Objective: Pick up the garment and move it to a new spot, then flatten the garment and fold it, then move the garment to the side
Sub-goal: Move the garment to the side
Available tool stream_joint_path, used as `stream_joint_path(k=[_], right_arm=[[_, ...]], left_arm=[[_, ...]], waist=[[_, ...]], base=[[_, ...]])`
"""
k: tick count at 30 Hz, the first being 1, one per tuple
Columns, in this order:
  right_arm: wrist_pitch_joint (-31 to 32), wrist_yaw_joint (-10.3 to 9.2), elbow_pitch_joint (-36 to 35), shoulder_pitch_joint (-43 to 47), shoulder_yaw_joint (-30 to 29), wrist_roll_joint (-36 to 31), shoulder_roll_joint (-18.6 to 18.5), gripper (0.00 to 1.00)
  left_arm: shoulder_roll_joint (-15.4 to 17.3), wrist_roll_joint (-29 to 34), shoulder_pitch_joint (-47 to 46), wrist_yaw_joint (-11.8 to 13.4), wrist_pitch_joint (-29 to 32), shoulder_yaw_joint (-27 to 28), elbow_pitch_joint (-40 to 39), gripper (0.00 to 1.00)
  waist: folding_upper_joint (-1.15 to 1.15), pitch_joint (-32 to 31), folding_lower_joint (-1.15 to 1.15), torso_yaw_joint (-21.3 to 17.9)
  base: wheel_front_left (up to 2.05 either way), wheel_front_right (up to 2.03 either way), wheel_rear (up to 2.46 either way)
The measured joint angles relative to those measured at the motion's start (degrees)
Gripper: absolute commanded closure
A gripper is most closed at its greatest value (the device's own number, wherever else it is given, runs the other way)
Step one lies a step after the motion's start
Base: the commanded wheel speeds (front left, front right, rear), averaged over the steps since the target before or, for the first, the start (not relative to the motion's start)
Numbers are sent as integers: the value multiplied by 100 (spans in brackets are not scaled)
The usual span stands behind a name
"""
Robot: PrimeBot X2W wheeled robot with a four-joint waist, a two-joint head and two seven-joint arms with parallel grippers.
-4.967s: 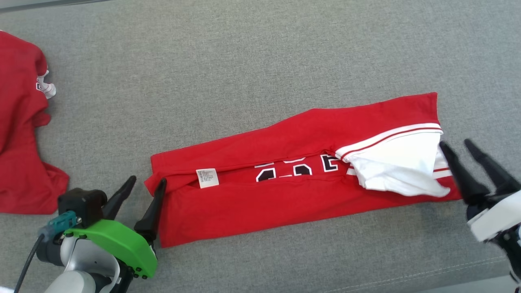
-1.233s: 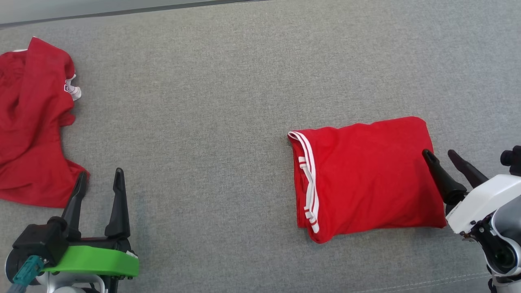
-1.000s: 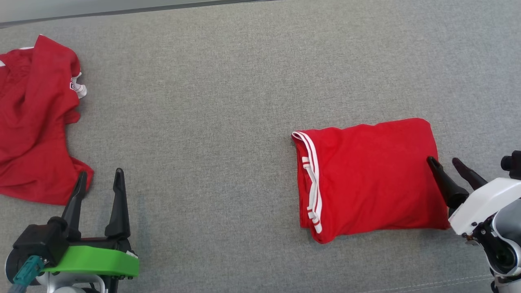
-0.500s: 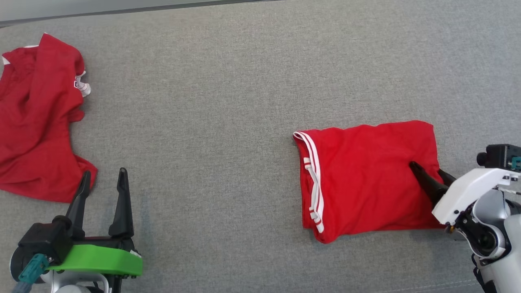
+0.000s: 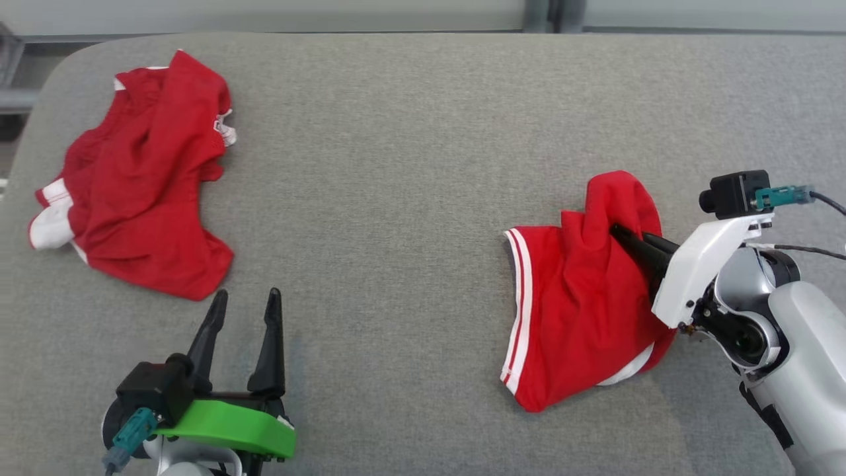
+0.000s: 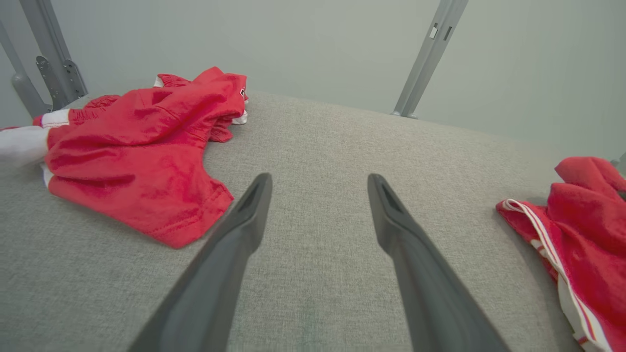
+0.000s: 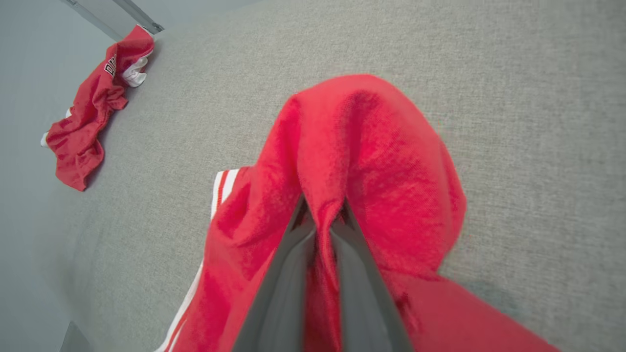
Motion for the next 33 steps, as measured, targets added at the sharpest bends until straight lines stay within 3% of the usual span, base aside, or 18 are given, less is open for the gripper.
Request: stream_joint_path(k=[6,13,24,33], right_arm=[[208,1,130,-300,303,115,-389,100],[475,1,260,-471,121,224,-954,100],[787,1,622,-534,-711,232,-1558,100],[400,2,1454,-966,-1446,-812,-1597,100]], left_arm=[[-216,16,-9,-100,-8,-60,182,0],[-282,75,-7,-170,-25,86,227,0],[21,260,-234,-220,34,274,-3,0],[281,471,-969,-364,427,170,-312,0]], waist=[[0,-172,0,454],[0,-261,0,732],[0,-140,0,11],[0,440,0,-619]], base=[[0,0,0],[0,0,0],[0,0,0],[0,0,0]])
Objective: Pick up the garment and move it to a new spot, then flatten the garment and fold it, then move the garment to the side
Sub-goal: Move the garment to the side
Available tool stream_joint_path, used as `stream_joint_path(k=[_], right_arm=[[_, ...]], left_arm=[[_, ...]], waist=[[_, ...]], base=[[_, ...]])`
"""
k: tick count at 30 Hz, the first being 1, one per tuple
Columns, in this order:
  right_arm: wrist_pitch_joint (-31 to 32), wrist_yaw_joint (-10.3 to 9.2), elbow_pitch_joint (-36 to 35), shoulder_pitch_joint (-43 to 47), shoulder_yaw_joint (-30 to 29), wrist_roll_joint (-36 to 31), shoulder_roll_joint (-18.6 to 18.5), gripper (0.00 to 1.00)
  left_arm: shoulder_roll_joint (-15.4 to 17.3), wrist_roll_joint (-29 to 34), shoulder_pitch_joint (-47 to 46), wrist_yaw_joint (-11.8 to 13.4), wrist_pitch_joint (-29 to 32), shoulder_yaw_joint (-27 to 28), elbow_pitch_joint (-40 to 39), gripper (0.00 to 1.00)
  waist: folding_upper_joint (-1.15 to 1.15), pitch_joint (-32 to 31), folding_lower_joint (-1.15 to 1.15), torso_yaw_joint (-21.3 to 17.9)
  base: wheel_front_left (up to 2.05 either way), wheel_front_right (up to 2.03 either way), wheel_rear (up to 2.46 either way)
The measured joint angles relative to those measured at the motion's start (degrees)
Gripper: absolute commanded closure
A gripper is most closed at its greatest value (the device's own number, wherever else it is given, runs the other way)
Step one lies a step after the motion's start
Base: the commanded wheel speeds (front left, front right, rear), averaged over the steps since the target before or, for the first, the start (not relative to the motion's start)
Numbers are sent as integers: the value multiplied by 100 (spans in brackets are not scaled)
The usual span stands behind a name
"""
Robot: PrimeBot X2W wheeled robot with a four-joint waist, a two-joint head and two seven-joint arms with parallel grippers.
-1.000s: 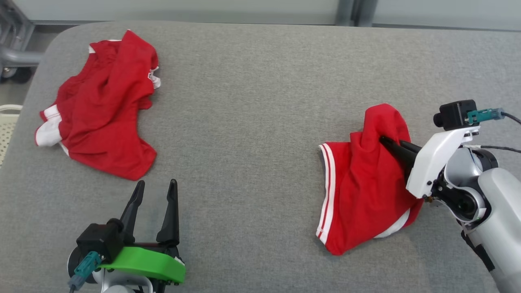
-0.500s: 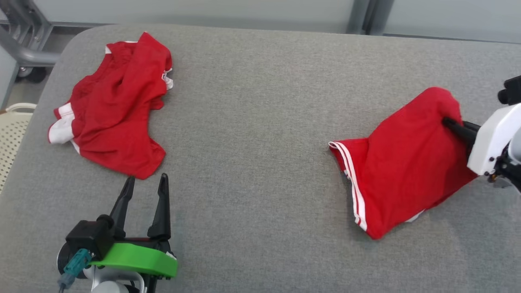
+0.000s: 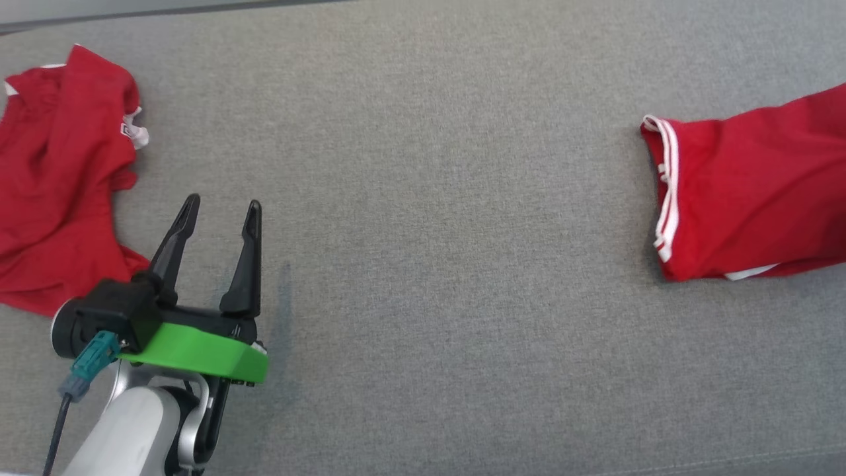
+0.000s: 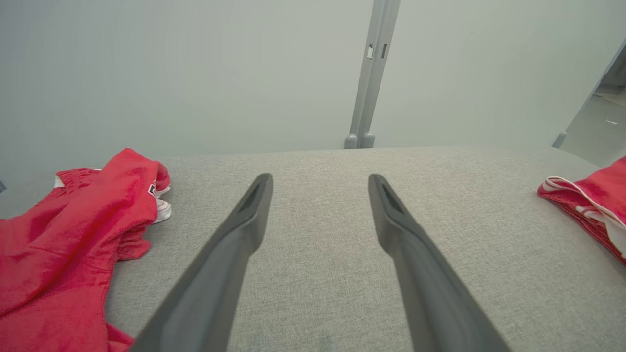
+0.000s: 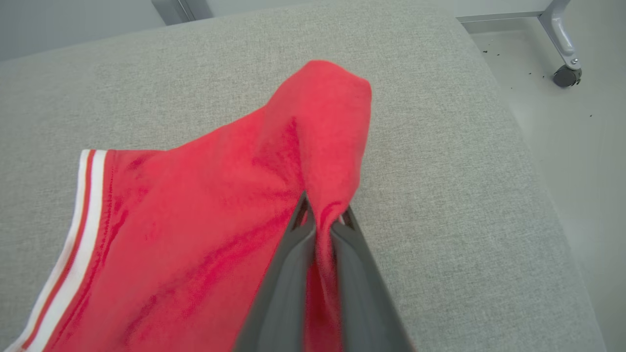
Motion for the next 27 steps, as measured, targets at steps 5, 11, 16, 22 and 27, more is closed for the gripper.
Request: stream_joint_path(k=[5,11,16,22,27], right_arm=[[-401,1,459,-369,-287,-795,2,100],[-1036,4,979,-697,-597,-1675,36,100],[-1424,4,1318,-867,-810,-2197,32,100],[-2018,5,1689,-1088,-1268,-3114,93,51],[-2582,5,1856,-1233,-1986,-4091,290,0]], left_arm=[[-30,165,-438,-104,163,-221,-60,0],[-98,209,-570,-134,188,-341,-30,0],[-77,209,-571,-127,226,-347,-57,0],[-35,205,-545,-78,229,-338,-98,0],[-60,181,-495,-44,200,-346,-80,0]], waist=[[0,484,1,-183],[0,881,1,-374],[0,1014,1,-437],[0,1065,1,-373],[0,1007,1,-330]], base=[[0,0,0],[0,0,0],[0,0,0],[0,0,0],[0,0,0]])
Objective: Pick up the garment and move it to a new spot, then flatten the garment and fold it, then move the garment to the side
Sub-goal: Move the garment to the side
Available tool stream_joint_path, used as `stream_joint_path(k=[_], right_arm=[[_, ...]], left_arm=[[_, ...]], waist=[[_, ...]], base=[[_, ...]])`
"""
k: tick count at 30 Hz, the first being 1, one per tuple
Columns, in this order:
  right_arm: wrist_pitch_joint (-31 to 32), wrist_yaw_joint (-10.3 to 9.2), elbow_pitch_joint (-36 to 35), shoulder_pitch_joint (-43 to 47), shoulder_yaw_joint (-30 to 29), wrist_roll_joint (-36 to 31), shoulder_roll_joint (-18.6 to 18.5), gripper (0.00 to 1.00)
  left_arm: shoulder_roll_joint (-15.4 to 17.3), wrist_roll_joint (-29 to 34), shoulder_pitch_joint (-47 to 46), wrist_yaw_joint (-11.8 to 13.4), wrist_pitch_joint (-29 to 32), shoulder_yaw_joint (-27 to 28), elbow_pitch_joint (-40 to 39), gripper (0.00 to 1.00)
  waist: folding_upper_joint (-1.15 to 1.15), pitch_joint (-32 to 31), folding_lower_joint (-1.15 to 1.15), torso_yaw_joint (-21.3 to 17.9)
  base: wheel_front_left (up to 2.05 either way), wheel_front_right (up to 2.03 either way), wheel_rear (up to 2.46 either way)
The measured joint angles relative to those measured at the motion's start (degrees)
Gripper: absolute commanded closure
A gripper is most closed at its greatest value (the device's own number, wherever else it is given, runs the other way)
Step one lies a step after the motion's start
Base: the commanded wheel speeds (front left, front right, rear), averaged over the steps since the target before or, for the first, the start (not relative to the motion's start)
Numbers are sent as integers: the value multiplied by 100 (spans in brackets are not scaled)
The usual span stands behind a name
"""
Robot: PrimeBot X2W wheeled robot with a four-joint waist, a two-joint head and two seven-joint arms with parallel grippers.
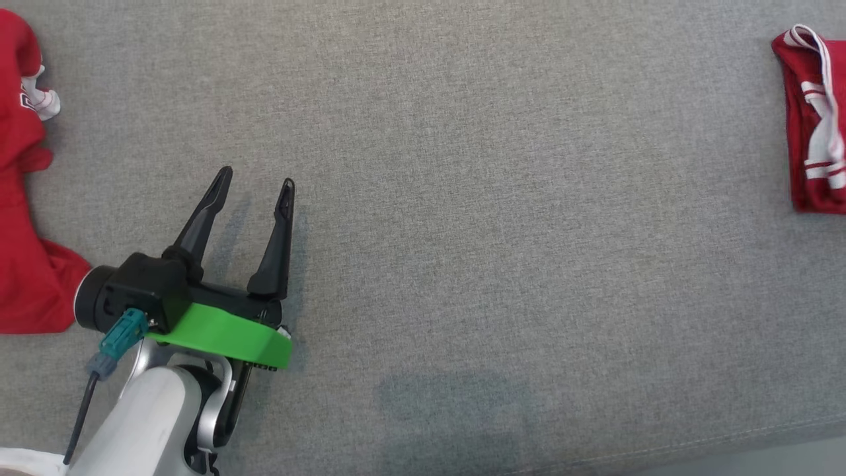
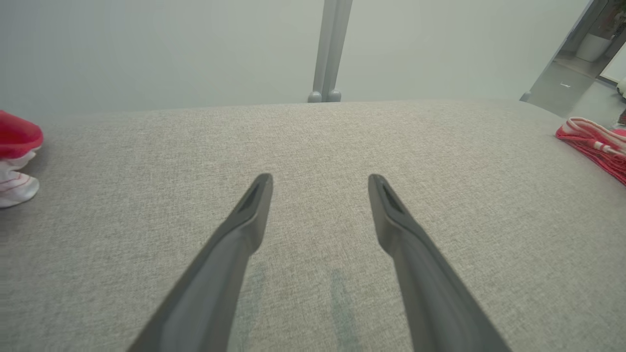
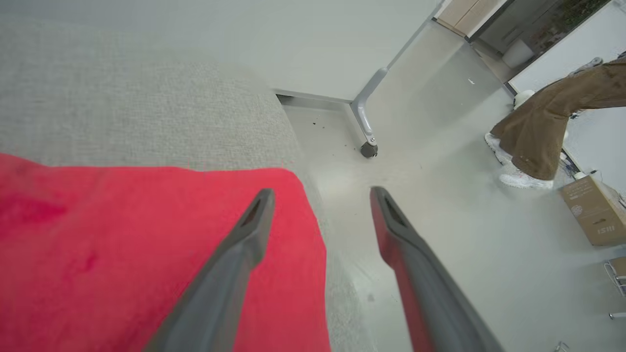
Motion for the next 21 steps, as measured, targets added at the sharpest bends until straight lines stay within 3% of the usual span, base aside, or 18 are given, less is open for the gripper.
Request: stream_joint_path(k=[5,8,14,21], right_arm=[[-684,0,-88,25,-456,-659,313,0],[-1167,0,-248,125,-446,-620,545,0],[-1585,-1,-989,930,88,31,870,0],[-1658,-1,-2427,2623,639,902,1366,0]], left_arm=[[-78,-76,129,45,-126,13,96,0],[-124,-156,260,65,-220,29,210,0],[-190,-302,634,103,-437,160,542,0],[-254,-371,1165,145,-627,468,905,0]], waist=[[0,-199,0,12],[0,-380,0,20],[0,-866,-1,48],[0,-1504,-1,120]], base=[[0,0,0],[0,0,0],[0,0,0],[0,0,0]])
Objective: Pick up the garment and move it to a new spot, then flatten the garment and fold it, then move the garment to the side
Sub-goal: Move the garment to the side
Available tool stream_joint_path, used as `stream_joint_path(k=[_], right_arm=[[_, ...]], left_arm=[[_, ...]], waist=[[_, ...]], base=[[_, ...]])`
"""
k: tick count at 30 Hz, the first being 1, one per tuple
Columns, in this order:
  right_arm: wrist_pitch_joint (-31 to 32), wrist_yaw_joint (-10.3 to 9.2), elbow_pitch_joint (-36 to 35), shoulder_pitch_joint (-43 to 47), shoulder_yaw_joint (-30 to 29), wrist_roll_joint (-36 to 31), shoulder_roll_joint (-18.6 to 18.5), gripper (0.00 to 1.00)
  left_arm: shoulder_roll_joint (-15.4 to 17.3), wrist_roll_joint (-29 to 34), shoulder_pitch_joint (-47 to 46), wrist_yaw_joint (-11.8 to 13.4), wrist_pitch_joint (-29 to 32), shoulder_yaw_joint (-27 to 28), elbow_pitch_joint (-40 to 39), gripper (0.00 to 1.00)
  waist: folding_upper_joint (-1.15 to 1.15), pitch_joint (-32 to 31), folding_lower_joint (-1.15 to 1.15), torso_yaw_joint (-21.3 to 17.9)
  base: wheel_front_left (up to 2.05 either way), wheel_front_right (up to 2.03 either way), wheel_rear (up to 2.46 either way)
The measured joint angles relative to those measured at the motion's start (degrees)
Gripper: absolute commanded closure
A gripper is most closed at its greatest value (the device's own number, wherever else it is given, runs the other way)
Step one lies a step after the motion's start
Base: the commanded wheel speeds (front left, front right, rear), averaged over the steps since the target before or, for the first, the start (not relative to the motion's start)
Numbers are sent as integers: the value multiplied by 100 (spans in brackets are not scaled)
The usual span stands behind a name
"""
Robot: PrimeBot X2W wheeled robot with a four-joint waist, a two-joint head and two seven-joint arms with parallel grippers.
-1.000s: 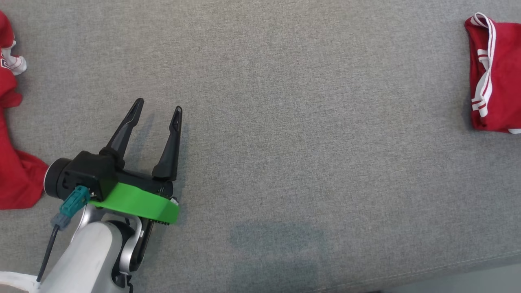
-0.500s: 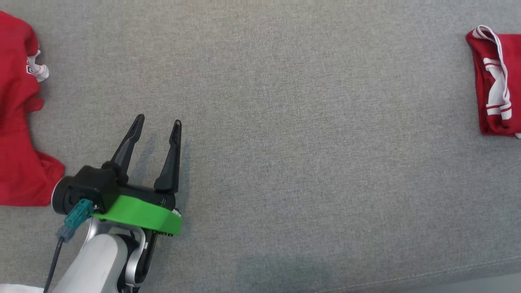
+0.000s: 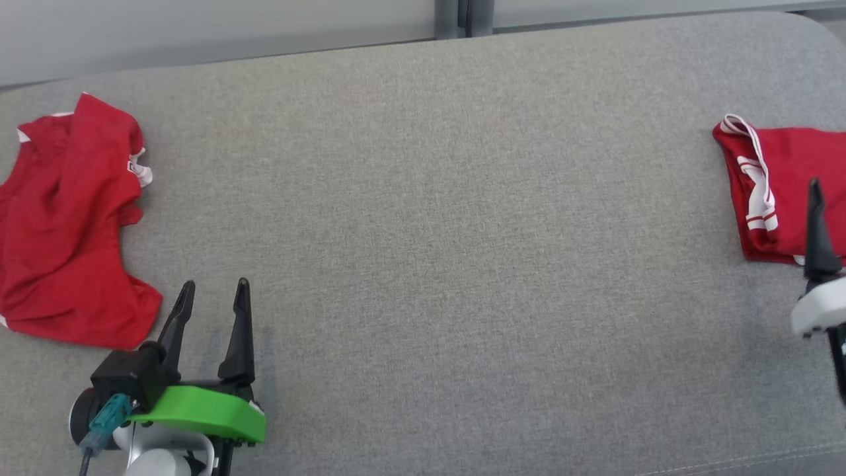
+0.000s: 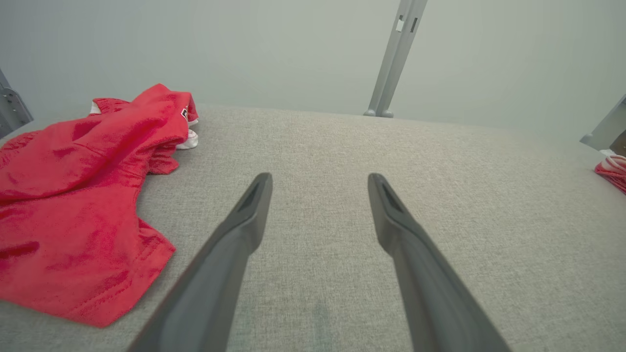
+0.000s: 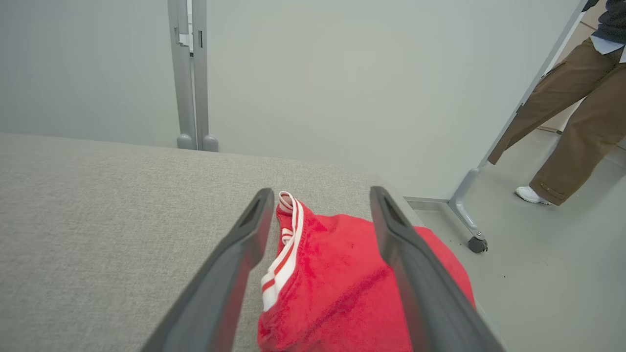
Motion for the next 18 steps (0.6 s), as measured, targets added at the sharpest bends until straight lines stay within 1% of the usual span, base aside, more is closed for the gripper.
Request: stream_joint_path(k=[4,6,10,14,18], right_arm=[[-15,0,-579,797,286,124,315,0],[-19,0,-788,1035,471,118,444,0],[-21,0,-1110,1331,643,69,683,0],[-22,0,-1325,1627,584,21,921,0],[-24,0,-1457,1923,404,-87,1200,0]], left_arm=[[-87,-12,233,5,-19,235,247,0],[-142,33,302,7,-25,415,328,0],[-279,158,422,-54,-25,768,453,0],[-444,344,499,-212,-26,1056,572,0],[-600,525,544,-464,-31,1237,701,0]], waist=[[0,-300,0,90],[0,-401,0,168],[0,-519,0,384],[0,-602,0,604],[0,-687,0,788]], base=[[0,0,0],[0,0,0],[0,0,0],[0,0,0],[0,0,0]])
